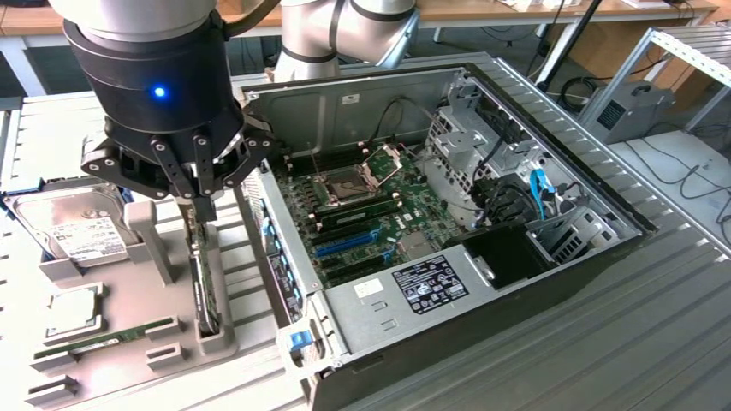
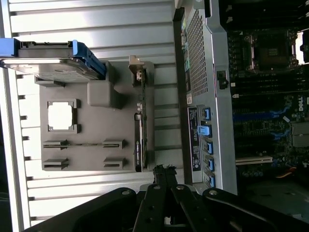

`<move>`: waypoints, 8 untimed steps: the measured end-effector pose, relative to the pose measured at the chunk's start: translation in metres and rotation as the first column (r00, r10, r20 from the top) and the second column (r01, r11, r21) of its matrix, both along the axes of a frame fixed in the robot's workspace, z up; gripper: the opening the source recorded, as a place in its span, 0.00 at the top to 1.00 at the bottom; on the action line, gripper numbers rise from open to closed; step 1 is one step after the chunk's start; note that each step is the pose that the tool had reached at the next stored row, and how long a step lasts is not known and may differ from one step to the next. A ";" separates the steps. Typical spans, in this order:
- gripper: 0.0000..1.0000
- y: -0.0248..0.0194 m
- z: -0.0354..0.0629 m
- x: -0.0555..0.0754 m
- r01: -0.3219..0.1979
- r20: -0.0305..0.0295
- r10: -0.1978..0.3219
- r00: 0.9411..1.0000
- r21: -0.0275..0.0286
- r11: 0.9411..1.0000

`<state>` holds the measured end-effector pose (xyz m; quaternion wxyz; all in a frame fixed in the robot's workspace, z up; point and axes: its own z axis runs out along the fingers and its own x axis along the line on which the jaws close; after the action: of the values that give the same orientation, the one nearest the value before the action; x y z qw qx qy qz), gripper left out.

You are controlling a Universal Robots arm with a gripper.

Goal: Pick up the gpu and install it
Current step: 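Reach for the gpu, then pick up the gpu and move the gpu toward the slot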

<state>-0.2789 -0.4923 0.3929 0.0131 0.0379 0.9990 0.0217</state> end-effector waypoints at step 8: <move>0.89 -0.0001 0.0000 0.000 0.000 0.000 0.000 1.000 0.000 1.000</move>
<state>-0.2789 -0.4924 0.3929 0.0131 0.0379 0.9990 0.0217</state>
